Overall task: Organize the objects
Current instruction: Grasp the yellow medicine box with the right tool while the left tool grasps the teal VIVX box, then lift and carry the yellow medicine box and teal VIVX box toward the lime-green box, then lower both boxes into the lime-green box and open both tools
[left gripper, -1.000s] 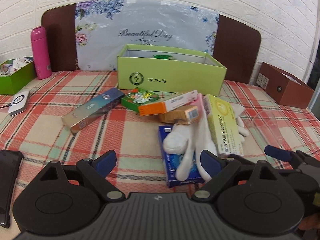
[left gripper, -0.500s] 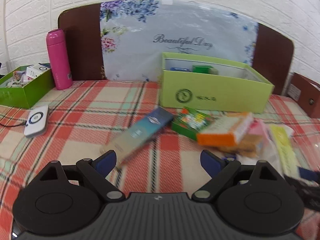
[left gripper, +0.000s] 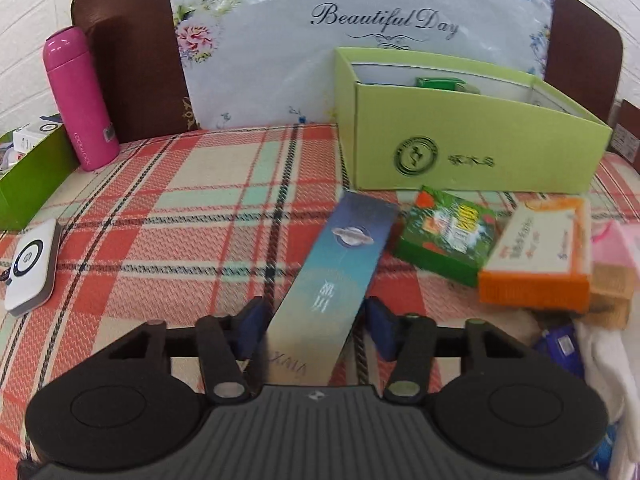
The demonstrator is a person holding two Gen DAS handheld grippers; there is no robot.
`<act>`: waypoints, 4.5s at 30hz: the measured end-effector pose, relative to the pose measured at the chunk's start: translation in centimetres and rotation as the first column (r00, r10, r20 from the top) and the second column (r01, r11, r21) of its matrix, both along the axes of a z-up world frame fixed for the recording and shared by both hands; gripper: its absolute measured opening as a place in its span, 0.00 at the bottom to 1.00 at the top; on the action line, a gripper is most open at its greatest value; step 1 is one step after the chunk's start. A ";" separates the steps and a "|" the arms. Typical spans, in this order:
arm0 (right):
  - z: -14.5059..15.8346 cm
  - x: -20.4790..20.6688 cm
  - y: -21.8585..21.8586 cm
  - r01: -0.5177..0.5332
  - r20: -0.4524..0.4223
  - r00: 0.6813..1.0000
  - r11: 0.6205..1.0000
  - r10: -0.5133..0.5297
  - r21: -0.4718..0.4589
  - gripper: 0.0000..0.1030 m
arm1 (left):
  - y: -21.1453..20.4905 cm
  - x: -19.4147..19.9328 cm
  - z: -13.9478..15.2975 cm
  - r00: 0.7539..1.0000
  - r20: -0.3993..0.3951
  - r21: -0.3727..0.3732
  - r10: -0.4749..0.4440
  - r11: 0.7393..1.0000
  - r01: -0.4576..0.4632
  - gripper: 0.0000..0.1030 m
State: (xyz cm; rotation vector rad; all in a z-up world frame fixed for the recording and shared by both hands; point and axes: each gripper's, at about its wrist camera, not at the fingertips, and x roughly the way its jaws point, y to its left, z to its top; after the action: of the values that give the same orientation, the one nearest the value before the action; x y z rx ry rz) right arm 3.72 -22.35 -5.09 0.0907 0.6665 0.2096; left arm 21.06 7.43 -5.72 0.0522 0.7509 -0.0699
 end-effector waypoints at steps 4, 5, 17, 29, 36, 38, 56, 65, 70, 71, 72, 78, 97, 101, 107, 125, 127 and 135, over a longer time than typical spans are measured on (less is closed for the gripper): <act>-0.1 -1.1 -0.3 -0.024 -0.026 0.999 0.999 0.023 -0.031 0.64 | -0.8 -3.5 0.4 0.999 -0.048 -0.036 0.022 0.999 -0.023 0.40; -0.2 -1.4 -0.4 -0.030 -0.035 0.999 0.999 0.029 -0.037 0.64 | -1.2 -4.7 0.5 0.998 -0.057 -0.033 0.025 0.999 -0.027 0.40; -0.7 -2.1 0.0 -0.053 -0.074 0.996 0.995 0.046 -0.085 0.75 | -3.2 -10.6 0.5 0.998 -0.055 -0.050 0.034 0.998 -0.036 0.63; -0.5 -0.5 0.1 -0.139 -0.099 0.987 0.982 0.126 -0.127 0.67 | -3.7 -9.6 0.5 0.997 -0.079 -0.057 0.022 0.998 -0.026 0.54; -0.8 -0.4 0.1 -0.155 -0.113 0.984 0.979 0.141 -0.130 0.65 | -4.1 -9.3 0.4 0.997 -0.076 -0.041 0.012 0.999 -0.015 0.54; -0.8 -0.3 0.1 -0.156 -0.114 0.983 0.979 0.141 -0.130 0.65 | -4.2 -9.3 0.4 0.997 -0.076 -0.040 0.011 0.999 -0.014 0.54; 2.3 -0.5 -1.7 -0.159 -0.055 0.986 0.986 0.157 -0.042 0.64 | -3.3 -10.9 4.0 1.000 0.001 -0.126 -0.029 0.992 0.029 0.40; 7.1 3.2 -2.1 -0.157 0.085 0.984 0.987 0.155 0.022 0.64 | -6.2 -8.6 10.7 0.974 0.181 -0.154 -0.138 0.974 0.166 0.40; 9.1 8.6 -0.8 -0.144 0.138 0.981 0.989 0.139 0.026 0.64 | -8.5 -4.6 13.3 0.958 0.235 -0.176 -0.167 0.962 0.211 0.40; 9.4 9.8 -0.6 -0.139 0.141 0.981 0.990 0.133 0.031 0.64 | -8.9 -3.6 13.6 0.958 0.234 -0.185 -0.165 0.960 0.210 0.40; 9.6 11.2 -0.2 -0.133 0.146 0.981 0.991 0.128 0.030 0.64 | -9.1 -2.3 13.8 0.961 0.226 -0.209 -0.162 0.955 0.210 0.40; 9.6 19.3 1.5 -0.069 0.150 0.986 0.998 0.067 0.006 0.64 | -10.9 5.7 14.0 0.976 0.185 -0.234 -0.118 0.959 0.160 0.40; 2.9 30.6 4.6 -0.079 0.151 0.983 0.984 0.104 -0.162 0.93 | -9.4 15.3 9.6 0.982 0.188 -0.236 -0.012 0.970 0.057 0.83; 4.0 28.9 3.8 -0.063 0.196 0.976 0.988 0.090 -0.144 1.00 | -8.6 14.2 9.9 0.982 0.188 -0.229 0.018 0.973 0.026 0.83; 7.6 24.7 2.7 -0.042 0.269 0.961 0.993 0.071 -0.112 1.00 | -8.6 9.8 12.5 0.969 0.246 -0.206 0.029 0.978 0.023 0.83; 8.3 5.9 0.3 -0.026 0.314 0.949 1.000 0.026 -0.004 1.00 | -9.8 -8.6 11.2 0.965 0.260 -0.091 0.043 0.996 -0.020 0.89; 7.3 4.6 0.1 -0.020 0.285 0.958 1.000 0.013 0.022 1.00 | -10.1 -9.6 10.3 0.969 0.245 -0.077 0.038 0.997 -0.020 0.89; 3.7 0.8 -0.1 0.011 0.197 0.980 1.000 -0.014 0.019 1.00 | -10.5 -11.7 7.1 0.985 0.165 -0.062 0.045 0.997 -0.035 0.89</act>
State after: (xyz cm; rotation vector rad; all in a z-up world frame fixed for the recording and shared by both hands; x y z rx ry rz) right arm 4.49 -22.48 -1.38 0.0896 0.4668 0.2093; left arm 9.40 -3.05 1.37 -0.0138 0.5828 -0.0486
